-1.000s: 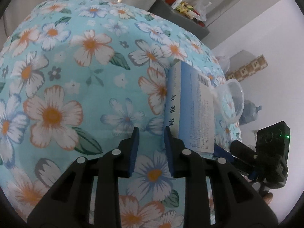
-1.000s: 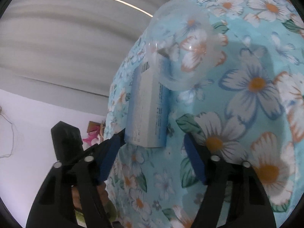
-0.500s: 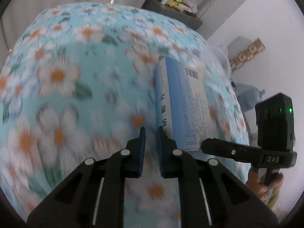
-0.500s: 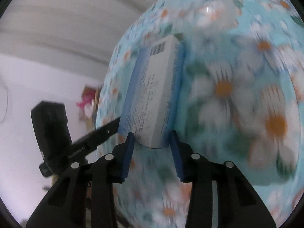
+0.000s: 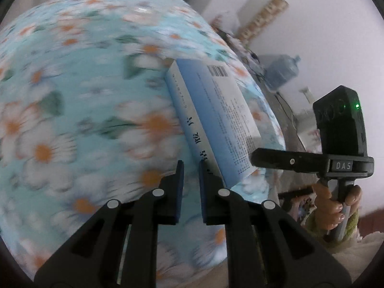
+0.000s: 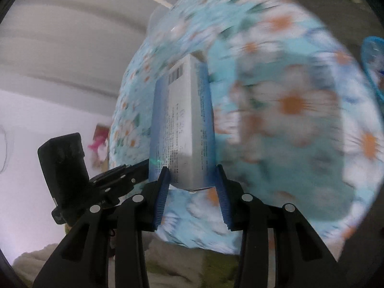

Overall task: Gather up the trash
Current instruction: 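Lift the white box with the right gripper while the left reaches for the clear cup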

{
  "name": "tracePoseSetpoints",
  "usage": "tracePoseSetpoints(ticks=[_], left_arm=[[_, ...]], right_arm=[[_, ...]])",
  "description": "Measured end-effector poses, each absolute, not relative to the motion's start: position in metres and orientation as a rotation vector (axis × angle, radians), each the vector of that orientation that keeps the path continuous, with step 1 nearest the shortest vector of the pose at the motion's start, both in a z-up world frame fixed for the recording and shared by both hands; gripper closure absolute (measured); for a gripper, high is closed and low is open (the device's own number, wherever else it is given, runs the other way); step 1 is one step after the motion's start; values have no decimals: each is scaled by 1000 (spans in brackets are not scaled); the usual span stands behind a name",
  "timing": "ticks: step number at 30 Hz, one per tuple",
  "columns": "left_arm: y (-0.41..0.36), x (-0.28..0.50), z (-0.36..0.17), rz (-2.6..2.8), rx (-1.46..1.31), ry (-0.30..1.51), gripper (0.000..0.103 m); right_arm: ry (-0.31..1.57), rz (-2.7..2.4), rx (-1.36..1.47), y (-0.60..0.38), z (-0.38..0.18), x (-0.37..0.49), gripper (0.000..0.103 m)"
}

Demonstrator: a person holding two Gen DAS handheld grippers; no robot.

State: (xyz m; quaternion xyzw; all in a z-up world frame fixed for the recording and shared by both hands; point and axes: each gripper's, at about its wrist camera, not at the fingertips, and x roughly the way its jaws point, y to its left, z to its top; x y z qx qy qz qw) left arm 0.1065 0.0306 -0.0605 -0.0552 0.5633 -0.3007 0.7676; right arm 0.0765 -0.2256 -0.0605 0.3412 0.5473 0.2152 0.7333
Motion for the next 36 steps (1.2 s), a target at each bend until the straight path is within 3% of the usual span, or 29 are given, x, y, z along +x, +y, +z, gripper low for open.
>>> tracePoseSetpoints(ticks=[4,6,9,13,27,36], left_arm=[[10,108,-63,-666,-52,1217,83],[10,106,-61,-659,-45,1206,62],[19,101,-56,-607,-29,1160,39],[37,100,-50,-516,-36,1117,27],[92,129,-28,-305,-69,1024,21],[100,151,-22,-252,-98,973,21]], right_arm=[[1147,414,802,-251,-58,64,63],[1135,392,818,-256,-57,64,50],[1130,385,806,-278,-53,56,45],[1115,366,769,-282,-51,55,38],[1052,285,502,-234,-23,74,19],[1093,210,183,-174,-28,101,18]])
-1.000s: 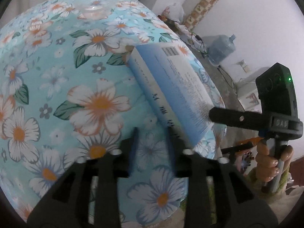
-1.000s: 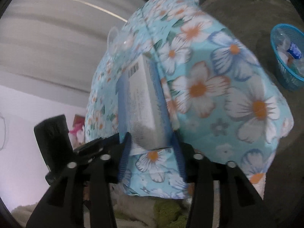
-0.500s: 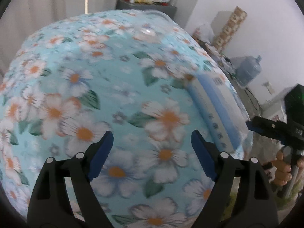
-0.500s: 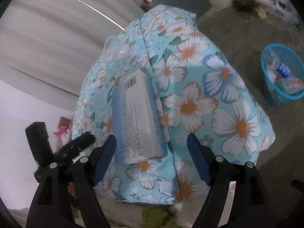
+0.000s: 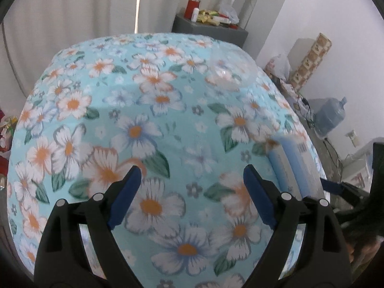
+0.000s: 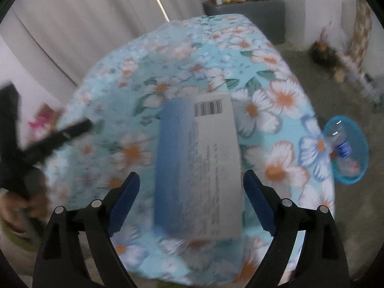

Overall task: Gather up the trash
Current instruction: 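Lift the white box with the right gripper while the left reaches for the clear cup, then grasp the clear plastic cup rim with the left gripper while the right holds the box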

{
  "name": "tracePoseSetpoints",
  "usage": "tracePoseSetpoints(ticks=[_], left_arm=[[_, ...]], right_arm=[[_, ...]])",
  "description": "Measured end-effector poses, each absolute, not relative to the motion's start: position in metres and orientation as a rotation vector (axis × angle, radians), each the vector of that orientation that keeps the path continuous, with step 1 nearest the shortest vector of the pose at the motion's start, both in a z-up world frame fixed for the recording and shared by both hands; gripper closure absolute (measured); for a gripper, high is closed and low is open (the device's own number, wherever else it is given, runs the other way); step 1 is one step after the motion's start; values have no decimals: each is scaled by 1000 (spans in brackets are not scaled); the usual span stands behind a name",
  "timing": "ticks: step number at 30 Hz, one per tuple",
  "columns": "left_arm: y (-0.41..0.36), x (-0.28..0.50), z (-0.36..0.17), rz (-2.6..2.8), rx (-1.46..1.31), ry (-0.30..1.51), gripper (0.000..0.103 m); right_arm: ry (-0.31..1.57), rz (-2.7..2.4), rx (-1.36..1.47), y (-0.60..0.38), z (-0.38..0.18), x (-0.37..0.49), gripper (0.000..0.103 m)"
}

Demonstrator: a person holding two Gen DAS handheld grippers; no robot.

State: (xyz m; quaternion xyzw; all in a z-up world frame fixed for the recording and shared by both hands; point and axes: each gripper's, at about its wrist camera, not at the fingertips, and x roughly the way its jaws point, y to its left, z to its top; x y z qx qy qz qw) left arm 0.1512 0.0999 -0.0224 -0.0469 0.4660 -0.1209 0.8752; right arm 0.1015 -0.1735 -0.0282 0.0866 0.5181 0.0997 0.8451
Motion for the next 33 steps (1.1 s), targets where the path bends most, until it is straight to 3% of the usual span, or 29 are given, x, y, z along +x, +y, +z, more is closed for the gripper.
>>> tracePoseSetpoints(ticks=[5,9,12,20,22,25,33], left_arm=[[95,186,-14,-263,-173,930,21],[86,225,-17,-315,-300,956,21],[75,261,-28,-353,-397,1000,24],[65,319,-78,-247,-608,1147,56],[65,320,-79,-241,-625,1127,76],[64,318,-78,-274,-644,1111,94],[67,283,-33,-327,-431,1013,99]], right_arm=[[1101,187,120,-170,-38,107,19],[1111,225,193,-182,-42,108,32],[1102,227,214,-188,-42,106,32],[1084,224,296,-209,-45,102,33],[1079,223,309,-213,-45,100,33],[1071,223,319,-217,-47,98,33],[1062,222,369,-228,-47,92,33]])
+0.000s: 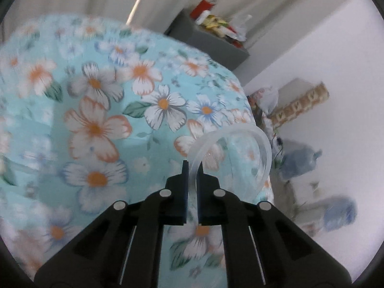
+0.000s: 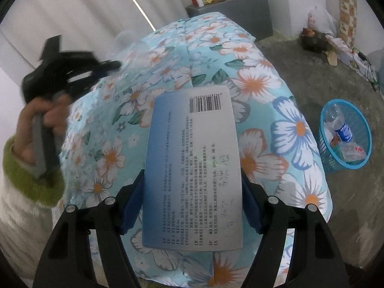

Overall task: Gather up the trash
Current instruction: 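Grasp the clear plastic cup rim with the left gripper while the right holds the box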

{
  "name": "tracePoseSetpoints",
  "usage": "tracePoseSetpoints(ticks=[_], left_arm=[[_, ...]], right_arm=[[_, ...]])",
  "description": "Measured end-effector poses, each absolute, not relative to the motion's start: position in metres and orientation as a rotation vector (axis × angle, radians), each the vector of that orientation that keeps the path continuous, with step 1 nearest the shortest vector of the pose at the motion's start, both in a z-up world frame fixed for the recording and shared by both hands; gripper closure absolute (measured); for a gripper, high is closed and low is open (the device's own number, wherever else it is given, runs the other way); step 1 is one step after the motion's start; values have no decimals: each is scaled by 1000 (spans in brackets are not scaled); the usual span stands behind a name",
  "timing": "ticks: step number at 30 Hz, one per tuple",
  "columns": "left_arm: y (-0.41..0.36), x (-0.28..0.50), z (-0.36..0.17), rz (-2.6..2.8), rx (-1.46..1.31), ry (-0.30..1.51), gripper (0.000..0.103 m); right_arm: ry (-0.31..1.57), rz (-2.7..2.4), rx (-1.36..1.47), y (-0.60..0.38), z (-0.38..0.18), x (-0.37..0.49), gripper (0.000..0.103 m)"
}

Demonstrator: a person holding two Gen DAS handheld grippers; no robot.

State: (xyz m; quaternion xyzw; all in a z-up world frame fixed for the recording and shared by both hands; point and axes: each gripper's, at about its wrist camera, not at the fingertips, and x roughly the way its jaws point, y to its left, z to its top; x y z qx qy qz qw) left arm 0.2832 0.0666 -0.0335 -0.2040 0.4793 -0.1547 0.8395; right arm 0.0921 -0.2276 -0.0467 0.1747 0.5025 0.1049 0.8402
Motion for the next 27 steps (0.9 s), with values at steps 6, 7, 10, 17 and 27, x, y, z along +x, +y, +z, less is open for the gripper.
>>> tracePoseSetpoints(ticks=[6,7,10,17,27], left_arm=[[76,229,8,-414,-230,990,99],[80,219,11,-422,-207,990,99],[81,188,17,-435,-73,1001,99],[75,148,-3,-466,114,1072,99],[67,147,-23,-424,73,1069,99]], right_arm=[[1052,219,384,-234,-46,90,33],[1049,217,382,-234,-45,89,33],[1042,217,372,-233,-43,89,33],[1048,212,370,-233,-43,87,33],[1064,199,365,-232,-45,88,33]])
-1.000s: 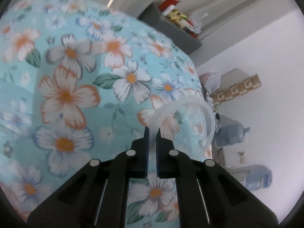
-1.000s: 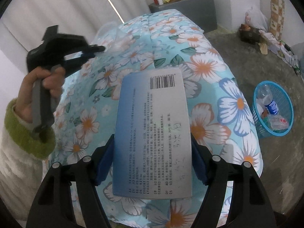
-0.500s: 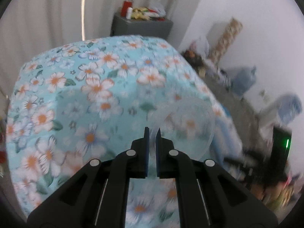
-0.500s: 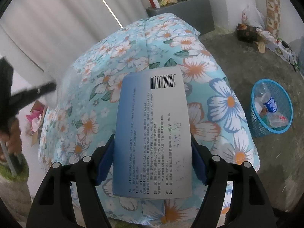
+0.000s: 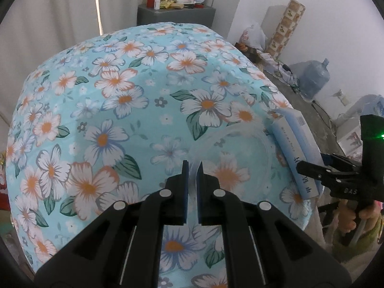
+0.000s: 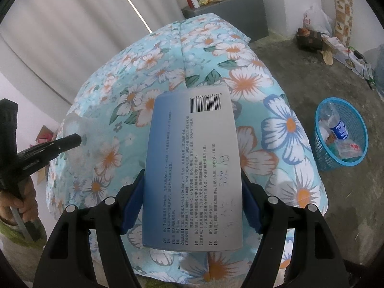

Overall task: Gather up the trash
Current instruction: 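Grasp the clear plastic cup rim with the left gripper while the right holds the box, then lift the clear cup with the left gripper while the right carries the box toward the wastebasket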

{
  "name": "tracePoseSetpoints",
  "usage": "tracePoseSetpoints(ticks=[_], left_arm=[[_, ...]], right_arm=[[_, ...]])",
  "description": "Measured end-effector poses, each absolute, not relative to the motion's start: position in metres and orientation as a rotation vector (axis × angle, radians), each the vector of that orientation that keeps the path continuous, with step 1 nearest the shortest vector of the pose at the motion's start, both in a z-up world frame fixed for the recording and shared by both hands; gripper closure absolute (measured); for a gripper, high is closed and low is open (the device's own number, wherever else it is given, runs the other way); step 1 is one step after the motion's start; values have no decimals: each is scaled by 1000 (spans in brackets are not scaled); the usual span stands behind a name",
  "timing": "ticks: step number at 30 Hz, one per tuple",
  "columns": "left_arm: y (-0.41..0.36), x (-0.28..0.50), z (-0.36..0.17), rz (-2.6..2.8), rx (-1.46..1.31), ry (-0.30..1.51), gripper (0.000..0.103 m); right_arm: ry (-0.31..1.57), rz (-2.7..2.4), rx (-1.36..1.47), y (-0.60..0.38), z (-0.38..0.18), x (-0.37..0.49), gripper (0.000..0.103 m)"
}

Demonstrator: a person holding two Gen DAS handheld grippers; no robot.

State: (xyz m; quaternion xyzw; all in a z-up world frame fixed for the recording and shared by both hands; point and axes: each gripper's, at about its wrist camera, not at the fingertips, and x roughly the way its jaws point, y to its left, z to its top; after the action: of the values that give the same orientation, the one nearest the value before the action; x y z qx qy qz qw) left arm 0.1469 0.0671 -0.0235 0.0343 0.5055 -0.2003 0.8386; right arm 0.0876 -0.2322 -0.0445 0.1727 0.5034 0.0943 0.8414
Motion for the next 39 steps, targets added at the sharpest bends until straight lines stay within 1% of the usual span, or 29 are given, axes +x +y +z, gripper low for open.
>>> tracePoseSetpoints(ticks=[13,23,27,37,39], left_arm=[[55,149,-21,-381,95,1034,99],[38,146,-19,-341,207,974,99],[33,145,-18,-337,237,957,99],[28,140,-17,-331,285,935,99],[28,139,-16,-326,291,931,99]], right_arm=[[1085,207,371,-232,-45,92,33],[1104,188,326,-225,-46,94,31],[1116,191,308,-221,-46,96,27],[1123,181,284,-217,-48,98,27],[1121,178,282,-218,-49,98,30]])
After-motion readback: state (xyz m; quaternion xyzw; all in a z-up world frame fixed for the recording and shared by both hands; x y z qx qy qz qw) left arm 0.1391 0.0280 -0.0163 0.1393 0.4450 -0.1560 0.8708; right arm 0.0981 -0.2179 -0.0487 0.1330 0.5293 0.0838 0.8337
